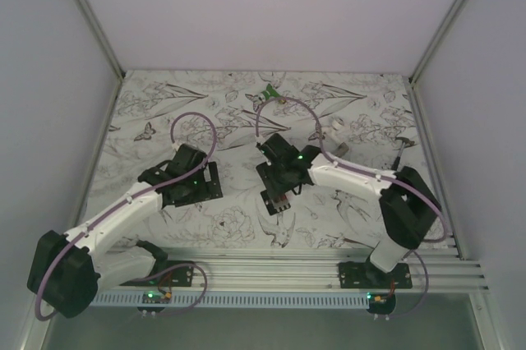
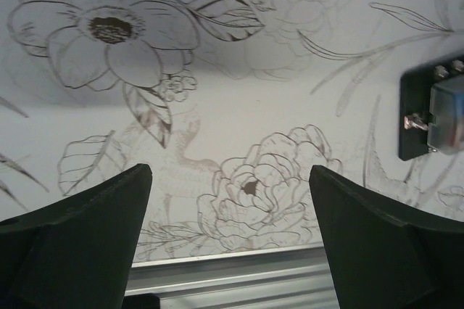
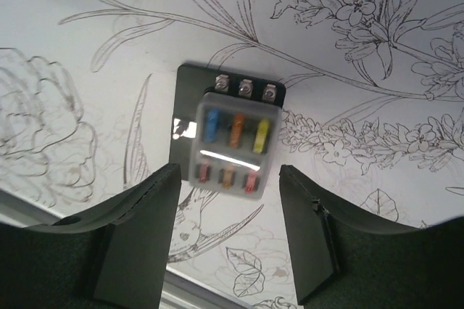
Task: Snap on the fuse box
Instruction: Close the fuse box cover on the fuse box base.
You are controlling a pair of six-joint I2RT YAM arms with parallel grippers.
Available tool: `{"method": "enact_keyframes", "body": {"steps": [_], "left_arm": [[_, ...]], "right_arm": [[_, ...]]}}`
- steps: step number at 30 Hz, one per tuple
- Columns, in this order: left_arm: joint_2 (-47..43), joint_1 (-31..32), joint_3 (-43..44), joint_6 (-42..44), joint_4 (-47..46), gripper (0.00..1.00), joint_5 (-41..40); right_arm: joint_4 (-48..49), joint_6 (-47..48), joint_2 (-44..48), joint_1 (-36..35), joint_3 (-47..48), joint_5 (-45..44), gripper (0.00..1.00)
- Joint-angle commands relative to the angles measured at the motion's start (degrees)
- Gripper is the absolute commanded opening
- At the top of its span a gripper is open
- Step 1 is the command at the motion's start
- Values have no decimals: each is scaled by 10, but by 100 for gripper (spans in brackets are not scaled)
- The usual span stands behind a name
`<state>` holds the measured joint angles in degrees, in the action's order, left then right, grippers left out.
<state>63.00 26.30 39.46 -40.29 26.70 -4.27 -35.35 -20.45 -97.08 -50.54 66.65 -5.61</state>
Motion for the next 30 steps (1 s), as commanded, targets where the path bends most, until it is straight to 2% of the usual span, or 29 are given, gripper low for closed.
{"method": "enact_keyframes", "body": {"steps": [1, 7, 11, 15, 20, 30], "left_arm": [[17, 14, 22, -12, -19, 94, 67], [71, 51, 61, -23, -36, 91, 88], [126, 86, 98, -27, -43, 86, 89], [181, 115, 144, -25, -50, 78, 96], [248, 138, 193, -20, -54, 64, 116], [335, 164, 251, -22, -64, 50, 168]], "right_arm": [[40, -13, 58, 13, -31, 36, 64], [81, -16, 92, 39, -85, 66, 65], [135, -30, 124, 84, -144, 126, 57], [191, -40, 147, 113, -190, 201, 54], [224, -46, 151, 136, -219, 241, 49], [278, -57, 140, 164, -260, 290, 41]]}}
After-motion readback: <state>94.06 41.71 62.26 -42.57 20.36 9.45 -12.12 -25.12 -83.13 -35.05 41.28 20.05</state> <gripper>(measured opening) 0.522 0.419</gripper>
